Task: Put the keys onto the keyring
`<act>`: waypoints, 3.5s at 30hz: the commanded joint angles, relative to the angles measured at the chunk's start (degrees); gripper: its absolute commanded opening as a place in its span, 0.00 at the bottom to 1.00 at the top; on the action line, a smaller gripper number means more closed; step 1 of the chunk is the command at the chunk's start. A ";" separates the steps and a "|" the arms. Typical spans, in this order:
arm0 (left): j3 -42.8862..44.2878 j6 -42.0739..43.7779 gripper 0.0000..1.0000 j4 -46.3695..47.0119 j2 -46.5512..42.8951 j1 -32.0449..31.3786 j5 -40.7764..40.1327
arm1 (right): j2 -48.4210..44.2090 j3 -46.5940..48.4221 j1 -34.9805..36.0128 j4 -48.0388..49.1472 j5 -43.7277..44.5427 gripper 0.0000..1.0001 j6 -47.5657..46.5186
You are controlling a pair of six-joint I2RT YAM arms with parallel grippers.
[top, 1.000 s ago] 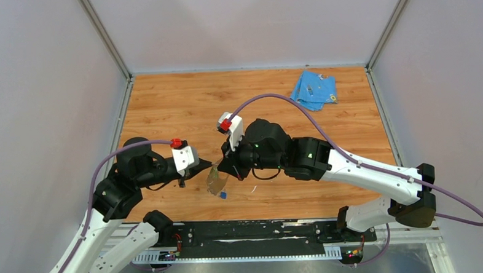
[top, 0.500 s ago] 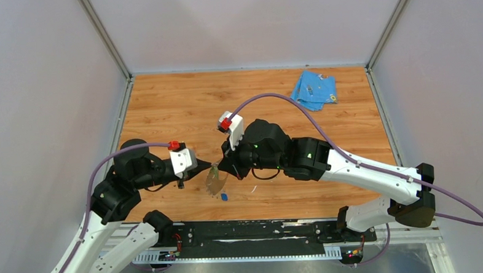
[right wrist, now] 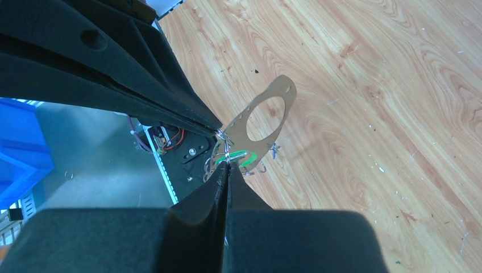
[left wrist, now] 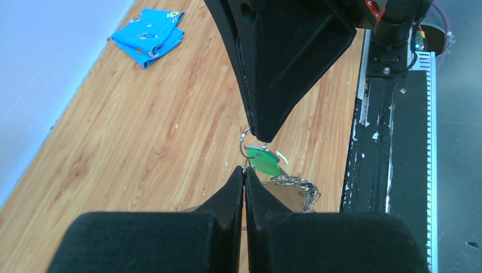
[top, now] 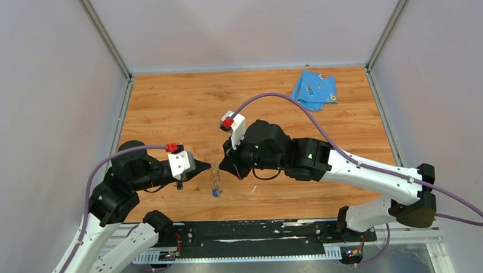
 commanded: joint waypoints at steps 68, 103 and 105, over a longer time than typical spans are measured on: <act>-1.44 14.54 0.00 0.60 -1.25 0.30 15.64 | -15.92 -43.54 -9.59 19.57 6.29 0.55 -7.78; -7.13 22.01 0.53 -6.85 -6.41 6.45 -21.74 | 33.44 -19.31 -8.71 31.34 -29.12 0.45 -24.91; -6.34 20.76 0.56 -6.07 -5.76 6.45 -23.01 | 35.38 -18.00 -8.75 28.33 -24.95 0.36 -24.71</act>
